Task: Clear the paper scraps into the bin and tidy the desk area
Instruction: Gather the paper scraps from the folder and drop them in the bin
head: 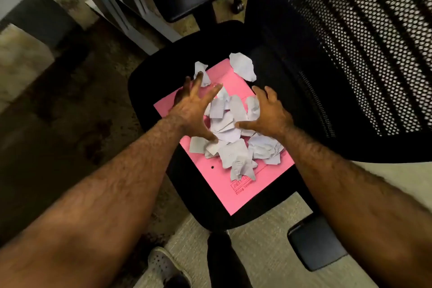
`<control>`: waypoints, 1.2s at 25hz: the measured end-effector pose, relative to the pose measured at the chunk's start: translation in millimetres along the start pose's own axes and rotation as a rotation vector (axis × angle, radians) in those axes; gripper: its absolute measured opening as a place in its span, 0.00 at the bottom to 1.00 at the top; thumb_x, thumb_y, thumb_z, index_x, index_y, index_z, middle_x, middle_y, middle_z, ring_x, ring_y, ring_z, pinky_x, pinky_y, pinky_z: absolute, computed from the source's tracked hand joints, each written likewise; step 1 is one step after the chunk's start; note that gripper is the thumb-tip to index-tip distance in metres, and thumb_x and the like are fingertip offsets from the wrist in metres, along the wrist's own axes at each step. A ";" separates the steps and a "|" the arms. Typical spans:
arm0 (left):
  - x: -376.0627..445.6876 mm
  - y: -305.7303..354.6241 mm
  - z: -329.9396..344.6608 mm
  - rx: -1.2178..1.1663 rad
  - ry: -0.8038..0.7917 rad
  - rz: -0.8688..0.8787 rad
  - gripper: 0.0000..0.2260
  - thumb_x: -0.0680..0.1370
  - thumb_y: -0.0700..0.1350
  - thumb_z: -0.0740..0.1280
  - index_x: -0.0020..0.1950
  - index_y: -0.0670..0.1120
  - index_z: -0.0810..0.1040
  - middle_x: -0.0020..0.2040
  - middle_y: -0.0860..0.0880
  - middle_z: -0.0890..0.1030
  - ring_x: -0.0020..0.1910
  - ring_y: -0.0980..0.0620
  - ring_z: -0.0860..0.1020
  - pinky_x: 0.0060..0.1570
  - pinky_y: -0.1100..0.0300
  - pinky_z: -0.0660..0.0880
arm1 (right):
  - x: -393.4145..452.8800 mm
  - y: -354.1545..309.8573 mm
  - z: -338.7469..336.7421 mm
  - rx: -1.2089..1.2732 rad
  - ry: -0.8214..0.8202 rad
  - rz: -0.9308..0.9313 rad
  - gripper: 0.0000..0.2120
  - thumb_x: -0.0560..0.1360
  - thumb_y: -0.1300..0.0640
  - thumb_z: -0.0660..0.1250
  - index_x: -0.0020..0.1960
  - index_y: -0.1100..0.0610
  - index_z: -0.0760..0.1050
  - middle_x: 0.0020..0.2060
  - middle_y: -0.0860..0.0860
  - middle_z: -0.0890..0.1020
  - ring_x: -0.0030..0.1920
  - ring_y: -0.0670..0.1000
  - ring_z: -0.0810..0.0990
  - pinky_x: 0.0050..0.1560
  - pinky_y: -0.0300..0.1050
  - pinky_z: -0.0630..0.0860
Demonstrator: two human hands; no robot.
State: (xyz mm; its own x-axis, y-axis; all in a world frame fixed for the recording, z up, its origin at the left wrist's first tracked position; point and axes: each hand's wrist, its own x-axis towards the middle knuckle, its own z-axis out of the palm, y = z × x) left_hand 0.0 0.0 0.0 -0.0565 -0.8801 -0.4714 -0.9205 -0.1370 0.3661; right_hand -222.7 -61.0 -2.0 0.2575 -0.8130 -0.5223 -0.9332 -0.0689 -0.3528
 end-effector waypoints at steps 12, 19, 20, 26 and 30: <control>22.9 32.4 14.7 0.239 0.052 0.237 0.39 0.67 0.50 0.77 0.74 0.56 0.62 0.78 0.41 0.55 0.75 0.38 0.58 0.68 0.43 0.66 | 19.5 0.3 6.1 -0.130 0.090 -0.124 0.18 0.73 0.61 0.70 0.61 0.52 0.75 0.62 0.56 0.72 0.58 0.58 0.74 0.55 0.48 0.76; 24.3 45.3 10.0 -0.052 0.245 0.198 0.12 0.75 0.39 0.70 0.57 0.42 0.82 0.60 0.42 0.75 0.52 0.44 0.78 0.43 0.60 0.73 | 22.6 4.6 3.0 0.088 0.253 -0.070 0.15 0.73 0.65 0.68 0.58 0.54 0.80 0.54 0.55 0.81 0.52 0.54 0.80 0.49 0.38 0.75; 23.8 48.6 7.9 -0.116 0.282 0.171 0.10 0.76 0.40 0.70 0.56 0.42 0.83 0.58 0.42 0.76 0.51 0.45 0.78 0.43 0.63 0.71 | 22.1 3.5 2.5 0.142 0.287 -0.055 0.14 0.73 0.64 0.68 0.57 0.53 0.80 0.53 0.54 0.81 0.50 0.52 0.80 0.46 0.35 0.73; 19.8 41.8 -13.9 -0.521 0.353 -0.041 0.08 0.74 0.39 0.72 0.51 0.41 0.85 0.62 0.47 0.78 0.57 0.51 0.76 0.50 0.65 0.72 | 11.7 -4.0 -13.0 0.478 0.400 0.058 0.09 0.73 0.61 0.71 0.52 0.51 0.80 0.44 0.48 0.83 0.43 0.47 0.80 0.34 0.30 0.71; 35.7 26.4 -25.4 -0.315 0.128 -0.007 0.18 0.72 0.39 0.73 0.62 0.41 0.79 0.76 0.47 0.65 0.71 0.47 0.67 0.61 0.63 0.67 | 6.5 0.4 -22.4 0.578 0.276 0.042 0.08 0.71 0.64 0.71 0.49 0.55 0.79 0.53 0.50 0.80 0.52 0.52 0.81 0.46 0.47 0.81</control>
State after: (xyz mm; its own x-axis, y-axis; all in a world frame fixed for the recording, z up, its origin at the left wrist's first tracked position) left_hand -16.5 -46.6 13.2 0.0166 -0.9260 -0.3772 -0.7550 -0.2589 0.6024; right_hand -227.0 -79.3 11.9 0.0775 -0.9325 -0.3528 -0.6353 0.2266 -0.7383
